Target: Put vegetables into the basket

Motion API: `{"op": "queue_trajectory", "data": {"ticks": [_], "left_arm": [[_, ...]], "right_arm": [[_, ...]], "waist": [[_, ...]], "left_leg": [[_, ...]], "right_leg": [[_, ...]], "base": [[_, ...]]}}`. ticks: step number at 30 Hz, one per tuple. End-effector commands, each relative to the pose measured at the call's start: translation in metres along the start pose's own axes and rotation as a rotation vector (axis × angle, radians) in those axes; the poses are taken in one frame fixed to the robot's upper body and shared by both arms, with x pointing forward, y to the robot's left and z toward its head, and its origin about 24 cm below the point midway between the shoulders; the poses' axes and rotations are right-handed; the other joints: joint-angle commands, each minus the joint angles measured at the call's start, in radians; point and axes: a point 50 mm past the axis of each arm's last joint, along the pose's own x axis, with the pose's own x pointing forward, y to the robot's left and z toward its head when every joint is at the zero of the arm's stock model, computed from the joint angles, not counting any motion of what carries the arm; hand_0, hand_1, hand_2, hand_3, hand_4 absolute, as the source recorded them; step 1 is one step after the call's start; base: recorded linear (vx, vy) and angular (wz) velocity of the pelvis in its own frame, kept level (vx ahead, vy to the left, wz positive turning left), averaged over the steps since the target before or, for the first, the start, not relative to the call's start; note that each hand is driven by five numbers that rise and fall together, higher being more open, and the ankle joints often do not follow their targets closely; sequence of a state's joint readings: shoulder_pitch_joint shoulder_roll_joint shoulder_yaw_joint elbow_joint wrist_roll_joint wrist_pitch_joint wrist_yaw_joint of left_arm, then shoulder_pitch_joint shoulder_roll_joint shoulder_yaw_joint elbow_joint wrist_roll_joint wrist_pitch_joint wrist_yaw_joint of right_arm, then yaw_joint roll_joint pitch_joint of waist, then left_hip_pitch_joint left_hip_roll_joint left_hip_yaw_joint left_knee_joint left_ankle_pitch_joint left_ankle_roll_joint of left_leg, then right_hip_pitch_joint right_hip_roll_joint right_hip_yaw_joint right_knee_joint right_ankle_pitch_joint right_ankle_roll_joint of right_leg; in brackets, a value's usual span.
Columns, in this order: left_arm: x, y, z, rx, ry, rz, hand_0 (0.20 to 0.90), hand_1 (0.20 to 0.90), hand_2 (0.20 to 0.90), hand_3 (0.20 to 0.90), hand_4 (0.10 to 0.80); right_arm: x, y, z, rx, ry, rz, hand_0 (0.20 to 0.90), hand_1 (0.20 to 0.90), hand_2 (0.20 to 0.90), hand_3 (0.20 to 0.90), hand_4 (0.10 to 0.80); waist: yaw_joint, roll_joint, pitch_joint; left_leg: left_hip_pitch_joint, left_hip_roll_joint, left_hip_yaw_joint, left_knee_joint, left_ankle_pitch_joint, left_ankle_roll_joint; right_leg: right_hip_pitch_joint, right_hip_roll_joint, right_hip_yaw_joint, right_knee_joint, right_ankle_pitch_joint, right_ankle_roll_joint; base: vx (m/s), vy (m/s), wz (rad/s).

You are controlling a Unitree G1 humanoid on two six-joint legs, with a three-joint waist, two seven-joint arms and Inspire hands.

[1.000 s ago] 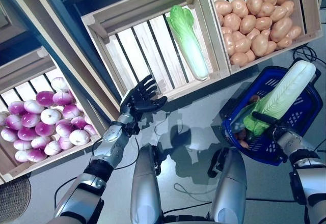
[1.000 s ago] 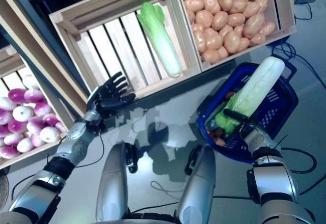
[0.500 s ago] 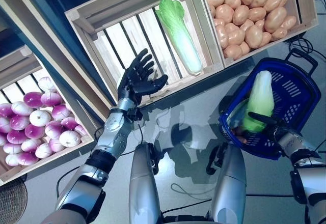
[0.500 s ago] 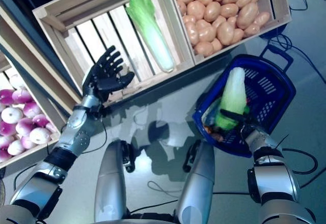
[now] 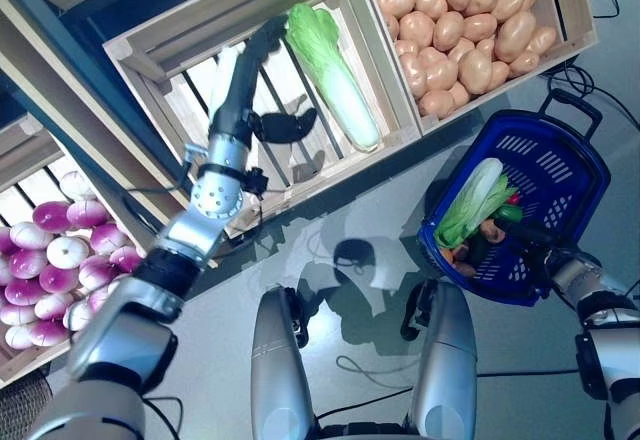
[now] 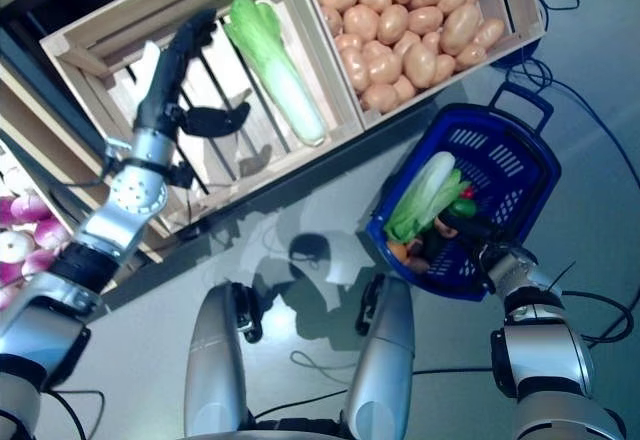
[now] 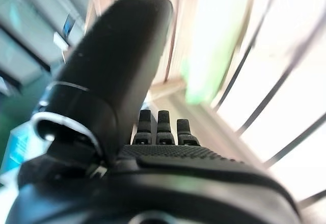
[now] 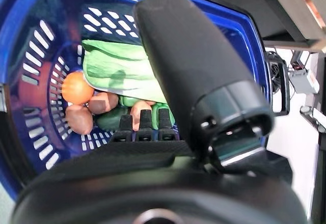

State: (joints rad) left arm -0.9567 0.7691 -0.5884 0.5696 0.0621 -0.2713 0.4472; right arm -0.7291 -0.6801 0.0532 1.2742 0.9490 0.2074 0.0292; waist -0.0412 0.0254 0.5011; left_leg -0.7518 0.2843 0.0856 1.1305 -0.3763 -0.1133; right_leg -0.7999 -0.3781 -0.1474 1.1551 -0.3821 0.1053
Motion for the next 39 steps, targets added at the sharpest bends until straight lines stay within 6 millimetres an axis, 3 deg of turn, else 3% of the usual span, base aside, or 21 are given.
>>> {"op": "queue_trajectory", "data": {"ticks": [1, 4, 8, 11, 17, 22, 28, 39], "left_arm": [[0.026, 0.042, 0.016, 0.379, -0.199, 0.152, 0.9, 0.9, 0.9, 0.9, 0.8], [0.037, 0.052, 0.015, 0.72, -0.255, 0.067, 0.9, 0.9, 0.9, 0.9, 0.8], [0.042, 0.053, 0.009, 0.924, -0.28, -0.02, 0.9, 0.9, 0.9, 0.9, 0.8], [0.046, 0.046, 0.009, 1.075, -0.328, -0.132, 0.9, 0.9, 0.9, 0.9, 0.8], [0.051, 0.042, 0.004, 1.142, -0.253, -0.253, 0.9, 0.9, 0.9, 0.9, 0.8], [0.048, 0.053, -0.01, 1.141, -0.145, -0.247, 0.9, 0.9, 0.9, 0.9, 0.8], [0.045, 0.058, -0.015, 1.139, -0.164, -0.197, 0.9, 0.9, 0.9, 0.9, 0.8], [0.051, 0.066, -0.007, 1.16, -0.231, -0.09, 0.9, 0.9, 0.9, 0.9, 0.8]], "right_arm": [[-0.005, -0.028, 0.009, -0.028, -0.057, -0.032, 0.9, 0.9, 0.9, 0.9, 0.8], [-0.006, -0.028, 0.01, -0.051, -0.064, -0.002, 0.9, 0.9, 0.9, 0.9, 0.8], [-0.006, -0.025, 0.014, -0.06, -0.077, 0.021, 0.9, 0.9, 0.9, 0.9, 0.8], [-0.007, -0.019, 0.028, -0.054, -0.125, 0.06, 0.9, 0.9, 0.9, 0.9, 0.8], [-0.011, 0.02, 0.056, 0.027, -0.287, 0.26, 0.9, 0.9, 0.9, 0.9, 0.8], [-0.02, 0.061, 0.051, 0.031, -0.382, 0.445, 0.9, 0.9, 0.9, 0.9, 0.8], [-0.027, 0.071, 0.054, 0.016, -0.41, 0.5, 0.9, 0.9, 0.9, 0.9, 0.8], [-0.029, 0.08, 0.054, 0.037, -0.38, 0.531, 0.9, 0.9, 0.9, 0.9, 0.8]], "waist": [[-0.018, -0.003, -0.115], [-0.039, -0.002, -0.114], [-0.061, 0.001, -0.109], [-0.076, 0.004, -0.102], [-0.109, 0.014, -0.083], [-0.139, 0.0, -0.056], [-0.151, -0.014, -0.043], [-0.154, -0.031, -0.025]], "left_leg": [[0.047, 0.026, 0.023, -0.091, -0.025, -0.014], [0.032, 0.042, 0.033, -0.078, -0.028, -0.015], [0.012, 0.054, 0.039, -0.061, -0.033, -0.019], [0.001, 0.061, 0.043, -0.048, -0.04, -0.026], [-0.033, 0.079, 0.054, -0.019, -0.049, -0.041], [-0.083, 0.107, 0.057, 0.023, -0.06, -0.054], [-0.119, 0.13, 0.049, 0.059, -0.071, -0.066], [-0.224, 0.174, 0.002, 0.152, -0.091, -0.079]], "right_leg": [[0.058, -0.024, 0.036, -0.122, 0.069, 0.043], [0.042, -0.029, 0.042, -0.119, 0.075, 0.052], [0.021, -0.029, 0.052, -0.114, 0.08, 0.059], [0.01, -0.031, 0.061, -0.115, 0.085, 0.066], [-0.022, -0.032, 0.084, -0.105, 0.089, 0.08], [-0.063, -0.04, 0.103, -0.092, 0.097, 0.091], [-0.093, -0.049, 0.116, -0.074, 0.101, 0.099], [-0.176, -0.075, 0.134, -0.01, 0.101, 0.107]], "base": [[0.007, 0.041, -0.07], [-0.023, 0.045, -0.07], [-0.035, 0.046, -0.09], [-0.033, 0.058, -0.15], [-0.045, 0.067, -0.06], [-0.074, 0.04, -0.13], [-0.045, 0.017, -0.04], [-0.037, 0.001, -0.07]]}}
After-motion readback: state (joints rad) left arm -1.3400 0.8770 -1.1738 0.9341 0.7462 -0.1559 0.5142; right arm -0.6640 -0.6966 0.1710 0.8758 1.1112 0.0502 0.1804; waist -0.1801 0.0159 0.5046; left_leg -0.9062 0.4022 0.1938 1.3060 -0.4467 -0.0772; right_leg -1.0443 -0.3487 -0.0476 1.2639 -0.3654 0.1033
